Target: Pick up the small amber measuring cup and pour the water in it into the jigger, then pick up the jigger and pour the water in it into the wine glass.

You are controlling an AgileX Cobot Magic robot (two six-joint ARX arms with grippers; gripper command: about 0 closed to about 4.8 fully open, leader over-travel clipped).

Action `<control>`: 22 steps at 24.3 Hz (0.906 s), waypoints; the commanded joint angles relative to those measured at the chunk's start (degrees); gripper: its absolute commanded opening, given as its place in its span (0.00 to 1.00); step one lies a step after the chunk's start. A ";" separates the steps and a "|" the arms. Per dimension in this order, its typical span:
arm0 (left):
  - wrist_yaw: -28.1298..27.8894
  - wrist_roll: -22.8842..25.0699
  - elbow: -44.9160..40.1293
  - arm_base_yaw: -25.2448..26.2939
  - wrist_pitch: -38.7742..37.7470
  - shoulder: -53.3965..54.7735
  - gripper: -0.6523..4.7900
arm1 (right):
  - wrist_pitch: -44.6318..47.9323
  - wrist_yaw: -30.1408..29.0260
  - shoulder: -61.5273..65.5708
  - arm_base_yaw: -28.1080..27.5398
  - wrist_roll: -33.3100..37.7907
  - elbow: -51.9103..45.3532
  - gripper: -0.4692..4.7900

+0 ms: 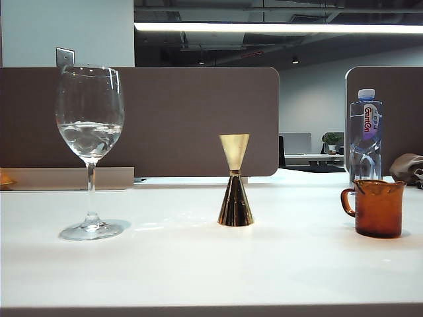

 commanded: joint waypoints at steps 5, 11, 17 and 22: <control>0.15 0.22 0.20 0.02 -0.09 0.07 0.12 | 0.09 -0.07 0.02 -0.07 0.63 -0.42 0.08; 0.15 0.22 0.20 0.02 -0.09 0.07 0.12 | 0.09 -0.07 0.02 -0.09 0.63 -0.42 0.08; 0.15 0.22 0.20 0.02 -0.09 0.04 0.12 | 0.09 -0.07 0.02 -0.17 0.63 -0.42 0.08; 0.26 11.34 -5.31 0.09 19.47 -0.68 0.12 | 0.11 -0.04 0.02 -0.17 0.63 -0.42 0.08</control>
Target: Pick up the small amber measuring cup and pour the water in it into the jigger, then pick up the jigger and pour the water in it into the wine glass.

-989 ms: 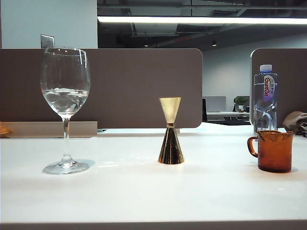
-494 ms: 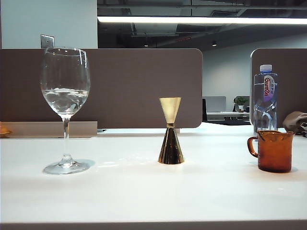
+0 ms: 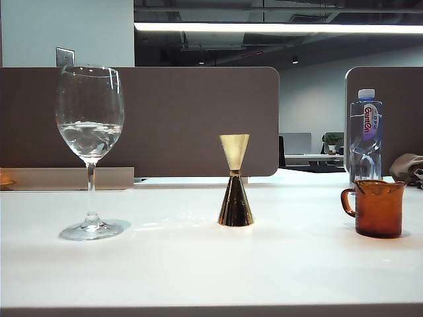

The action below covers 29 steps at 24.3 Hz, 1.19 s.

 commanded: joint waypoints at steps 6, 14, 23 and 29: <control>0.33 17.64 -28.61 4.59 55.23 -2.97 0.12 | 0.11 -0.07 0.02 -0.07 0.24 -0.42 0.08; -4.31 5.62 -44.50 22.36 74.53 -4.20 0.12 | 0.09 -0.07 0.02 -0.07 0.24 -0.42 0.08; -26.69 -7.30 -65.55 27.41 76.19 -16.37 0.12 | 0.11 -0.04 0.02 -0.07 0.24 -0.42 0.08; -24.55 -7.32 -73.99 27.41 76.15 -18.64 0.12 | 0.11 -0.04 0.02 -0.07 0.24 -0.42 0.08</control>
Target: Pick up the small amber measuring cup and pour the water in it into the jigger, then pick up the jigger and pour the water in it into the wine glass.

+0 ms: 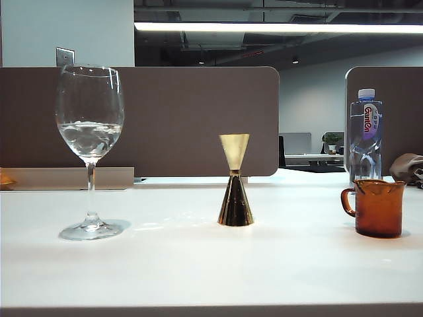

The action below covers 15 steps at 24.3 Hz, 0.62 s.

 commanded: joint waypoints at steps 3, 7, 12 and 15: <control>0.26 -0.15 -4.44 0.04 0.85 -0.26 0.12 | 0.11 -0.07 0.02 -0.07 0.22 -0.42 0.08; 0.31 -1.27 -8.59 0.00 0.74 -1.49 0.12 | 0.11 -0.07 0.02 -0.07 0.22 -0.42 0.08; 0.92 -2.27 -11.13 -0.09 -2.49 -1.49 0.12 | 0.13 -0.07 0.02 -0.07 0.22 -0.42 0.08; 0.74 -2.23 -11.10 -0.11 -7.85 -1.49 0.12 | 0.13 -0.07 0.02 -0.07 0.22 -0.42 0.08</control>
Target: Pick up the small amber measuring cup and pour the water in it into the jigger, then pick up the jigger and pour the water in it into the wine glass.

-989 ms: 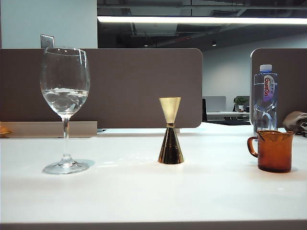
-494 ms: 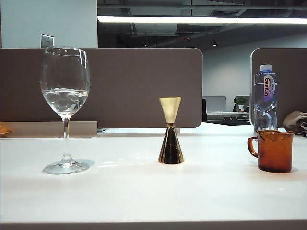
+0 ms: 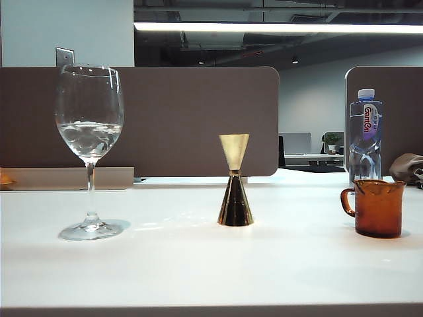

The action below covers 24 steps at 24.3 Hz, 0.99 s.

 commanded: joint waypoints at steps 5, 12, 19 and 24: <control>0.66 1.53 0.11 -1.66 -3.69 0.04 0.12 | 0.13 -0.07 0.02 -0.07 0.20 -0.42 0.08; 0.85 3.74 0.13 -4.20 -3.67 0.04 0.12 | 0.13 -0.07 0.02 -0.07 0.20 -0.42 0.08; 0.85 3.74 0.13 -4.20 -3.65 0.04 0.12 | 0.13 -0.07 0.02 -0.07 0.20 -0.42 0.08; 0.85 3.74 0.13 -4.20 -3.65 0.02 0.12 | 0.13 -0.07 0.02 -0.07 0.20 -0.42 0.08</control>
